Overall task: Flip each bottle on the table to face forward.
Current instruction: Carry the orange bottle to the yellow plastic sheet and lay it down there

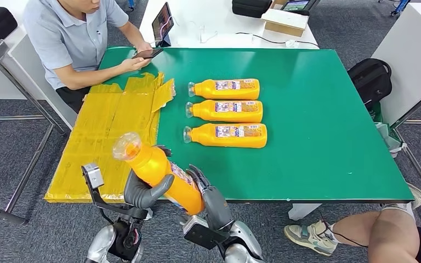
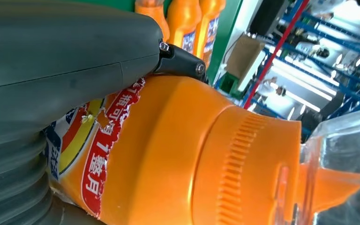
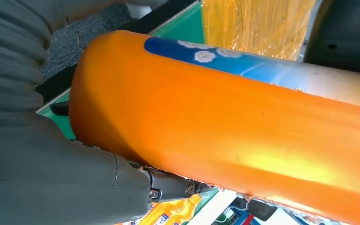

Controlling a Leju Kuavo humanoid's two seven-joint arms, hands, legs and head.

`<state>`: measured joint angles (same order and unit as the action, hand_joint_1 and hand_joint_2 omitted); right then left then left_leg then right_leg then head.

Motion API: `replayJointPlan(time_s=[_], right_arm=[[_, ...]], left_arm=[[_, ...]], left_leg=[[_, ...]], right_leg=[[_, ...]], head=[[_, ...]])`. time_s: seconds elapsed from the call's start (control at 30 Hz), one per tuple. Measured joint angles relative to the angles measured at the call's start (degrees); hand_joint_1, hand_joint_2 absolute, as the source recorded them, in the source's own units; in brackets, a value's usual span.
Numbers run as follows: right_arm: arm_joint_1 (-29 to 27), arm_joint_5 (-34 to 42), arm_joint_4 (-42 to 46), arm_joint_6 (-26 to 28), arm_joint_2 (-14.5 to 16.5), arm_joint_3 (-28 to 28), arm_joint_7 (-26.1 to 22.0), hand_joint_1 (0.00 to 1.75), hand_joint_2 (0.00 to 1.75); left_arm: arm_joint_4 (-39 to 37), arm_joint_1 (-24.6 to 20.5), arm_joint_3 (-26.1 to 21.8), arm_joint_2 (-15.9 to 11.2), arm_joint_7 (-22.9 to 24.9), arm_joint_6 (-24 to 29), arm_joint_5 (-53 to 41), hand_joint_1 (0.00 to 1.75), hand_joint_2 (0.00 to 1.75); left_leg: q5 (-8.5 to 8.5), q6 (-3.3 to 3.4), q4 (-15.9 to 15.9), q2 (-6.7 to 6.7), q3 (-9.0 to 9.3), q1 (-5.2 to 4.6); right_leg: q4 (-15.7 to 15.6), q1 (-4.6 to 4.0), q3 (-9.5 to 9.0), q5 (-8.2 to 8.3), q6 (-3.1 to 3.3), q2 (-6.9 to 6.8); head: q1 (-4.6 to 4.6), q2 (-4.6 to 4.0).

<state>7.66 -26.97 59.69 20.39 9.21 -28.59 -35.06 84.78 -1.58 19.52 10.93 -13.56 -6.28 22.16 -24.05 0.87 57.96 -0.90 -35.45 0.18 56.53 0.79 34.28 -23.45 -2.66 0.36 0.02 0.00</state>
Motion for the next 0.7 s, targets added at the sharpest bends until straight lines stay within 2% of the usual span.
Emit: replayJointPlan(time_s=[0.07,0.2,0.3,0.47,0.6,0.7], right_arm=[[0.0,0.4,0.0,0.2,0.0,0.0,-0.1,0.0,1.75],[-0.2,0.3,0.0,1.0,0.0,0.0,-0.2,0.0,0.0],[-0.3,-0.3,0.0,2.1,0.0,0.0,-0.3,0.0,0.0],[0.0,-1.4,0.0,5.2,0.1,0.0,-1.7,0.0,0.0],[0.1,-1.8,0.0,6.4,-0.1,0.0,-2.1,0.0,0.0],[0.1,-1.8,-0.1,7.2,-0.4,0.3,-2.6,0.0,0.0]], left_arm=[[-0.5,-0.3,0.0,-0.2,0.0,-0.4,0.1,1.75,1.75],[-1.2,-0.9,0.0,-0.2,0.0,0.5,0.0,1.75,1.75],[-1.6,-1.4,-0.3,-0.5,-1.1,3.5,-1.9,1.75,1.75],[-1.9,-4.1,-4.6,-3.2,-3.3,14.5,-11.8,1.75,1.75],[-1.9,-6.2,-8.5,-5.5,-4.4,18.1,-18.7,1.75,1.75],[-1.0,-7.5,-10.8,-7.4,-4.6,18.6,-22.6,1.75,1.75]], left_leg=[[0.0,0.0,0.0,-0.01,-0.01,0.0],[-0.01,0.0,0.0,-0.02,-0.02,0.0],[0.0,0.0,0.0,-0.02,-0.02,0.0],[0.02,-0.03,0.0,0.1,0.03,0.04],[0.09,-0.1,0.0,-0.02,0.02,0.12],[0.08,-0.1,0.0,0.04,0.01,0.11]], right_leg=[[0.0,0.0,0.0,0.0,0.0,0.0],[0.0,0.0,0.0,-0.01,0.0,-0.01],[0.0,0.0,0.0,0.0,0.0,-0.01],[0.0,-0.06,0.04,0.03,0.05,0.02],[0.0,-0.13,0.01,0.02,0.07,-0.01],[0.1,-0.11,0.02,0.02,0.07,0.01]], head=[[-0.01,0.0],[0.0,0.0],[0.0,0.0],[-0.03,0.0],[0.01,0.0],[0.0,0.0]])
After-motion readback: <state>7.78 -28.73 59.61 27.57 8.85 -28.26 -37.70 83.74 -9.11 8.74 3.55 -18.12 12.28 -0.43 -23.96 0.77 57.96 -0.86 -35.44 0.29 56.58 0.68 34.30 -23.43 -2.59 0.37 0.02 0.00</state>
